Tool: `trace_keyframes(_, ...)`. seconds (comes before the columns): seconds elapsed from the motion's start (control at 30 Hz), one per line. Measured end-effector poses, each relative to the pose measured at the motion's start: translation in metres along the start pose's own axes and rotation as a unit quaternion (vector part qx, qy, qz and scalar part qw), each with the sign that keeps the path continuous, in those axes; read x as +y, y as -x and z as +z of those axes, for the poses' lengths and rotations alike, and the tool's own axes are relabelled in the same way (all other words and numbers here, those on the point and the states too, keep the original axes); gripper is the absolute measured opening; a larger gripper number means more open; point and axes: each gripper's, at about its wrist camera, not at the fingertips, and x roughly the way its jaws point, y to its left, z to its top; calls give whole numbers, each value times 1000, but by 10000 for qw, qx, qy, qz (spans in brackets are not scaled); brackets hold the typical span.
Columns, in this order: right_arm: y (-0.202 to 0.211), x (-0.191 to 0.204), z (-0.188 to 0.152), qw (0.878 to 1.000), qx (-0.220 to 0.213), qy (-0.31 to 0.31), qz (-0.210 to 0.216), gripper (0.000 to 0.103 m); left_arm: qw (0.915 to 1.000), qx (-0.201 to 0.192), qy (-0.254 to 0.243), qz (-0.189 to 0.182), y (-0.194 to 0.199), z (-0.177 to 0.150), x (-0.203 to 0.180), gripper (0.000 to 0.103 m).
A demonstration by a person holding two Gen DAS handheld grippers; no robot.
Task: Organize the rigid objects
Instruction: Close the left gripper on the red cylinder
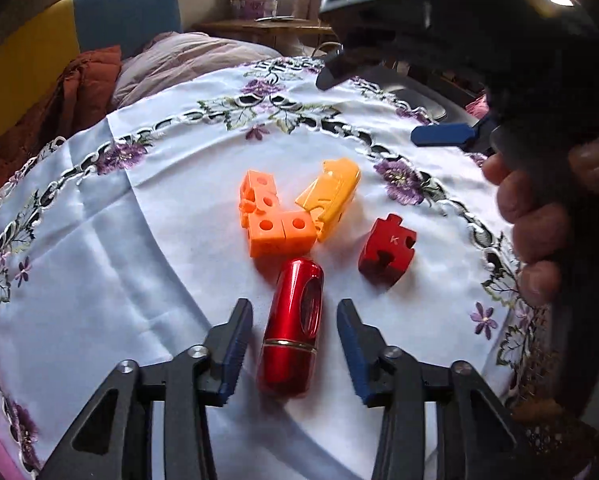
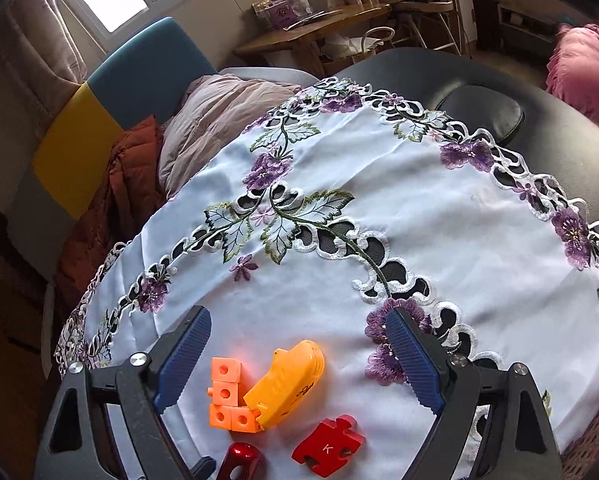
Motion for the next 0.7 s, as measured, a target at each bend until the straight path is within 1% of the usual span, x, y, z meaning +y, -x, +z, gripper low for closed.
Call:
trace_keyframes(0.07, -2, -1, 0, 10000, 31, -21, -11, 90, 9999, -107, -12, 102, -1, -5, 0, 25)
trace_keyframes(0.17, -4, -5, 1, 9999, 78, -85, -17, 90, 9992, -284, 233, 134, 9, -14, 9, 25)
trace_keyframes(0.27, -6, -6, 0, 9999, 127, -103, -7, 90, 9963, -438, 610, 429, 26, -31, 24, 25)
trace_keyframes(0.37, -10, -2, -1, 9997, 234, 38, -96, 90, 9906, -567, 959, 791, 45, -56, 41, 25)
trace_keyframes(0.43, -15, 1, -3, 9991, 364, 138, -138, 89, 9862, -555, 1140, 1066, 52, -72, 50, 26)
trace_keyframes(0.47, -18, 3, -4, 9987, 447, 200, -169, 88, 9850, -505, 1223, 1110, 52, -77, 54, 26)
trace_keyframes(0.5, -20, 4, -5, 9982, 505, 257, -210, 84, 9835, -588, 1304, 1106, 54, -84, 58, 26)
trace_keyframes(0.57, -26, 6, -8, 9968, 625, 376, -327, 76, 9824, -678, 1312, 1145, 57, -91, 62, 26)
trace_keyframes(0.63, -31, 7, -10, 9955, 778, 420, -341, 63, 9826, -726, 1288, 1122, 57, -93, 64, 26)
trace_keyframes(0.7, -34, 8, -13, 9944, 897, 449, -346, 58, 9827, -776, 1261, 1111, 56, -94, 64, 26)
